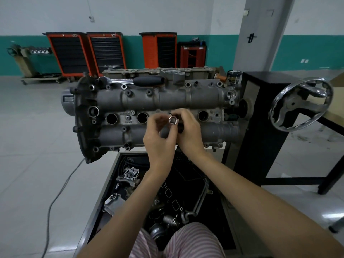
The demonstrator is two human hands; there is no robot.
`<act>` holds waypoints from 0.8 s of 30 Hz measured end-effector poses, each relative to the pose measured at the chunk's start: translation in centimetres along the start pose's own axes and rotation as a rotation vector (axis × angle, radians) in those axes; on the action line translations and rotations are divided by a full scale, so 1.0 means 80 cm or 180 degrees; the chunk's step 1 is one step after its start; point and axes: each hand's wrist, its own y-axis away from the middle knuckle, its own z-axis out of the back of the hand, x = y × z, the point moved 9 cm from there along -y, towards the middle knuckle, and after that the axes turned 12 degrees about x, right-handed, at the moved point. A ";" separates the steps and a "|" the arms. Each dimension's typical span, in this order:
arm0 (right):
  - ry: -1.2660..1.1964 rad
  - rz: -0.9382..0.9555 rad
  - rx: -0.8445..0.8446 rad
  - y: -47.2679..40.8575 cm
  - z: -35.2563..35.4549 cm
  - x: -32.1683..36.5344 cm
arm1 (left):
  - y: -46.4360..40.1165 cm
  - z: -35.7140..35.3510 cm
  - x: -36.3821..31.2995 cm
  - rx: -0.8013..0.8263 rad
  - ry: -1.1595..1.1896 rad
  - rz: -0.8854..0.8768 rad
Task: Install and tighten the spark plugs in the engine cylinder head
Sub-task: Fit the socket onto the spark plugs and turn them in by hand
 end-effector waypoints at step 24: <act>-0.1293 -0.0327 -0.0481 0.031 0.020 0.004 | 0.006 -0.017 -0.012 0.0193 -0.0091 0.0017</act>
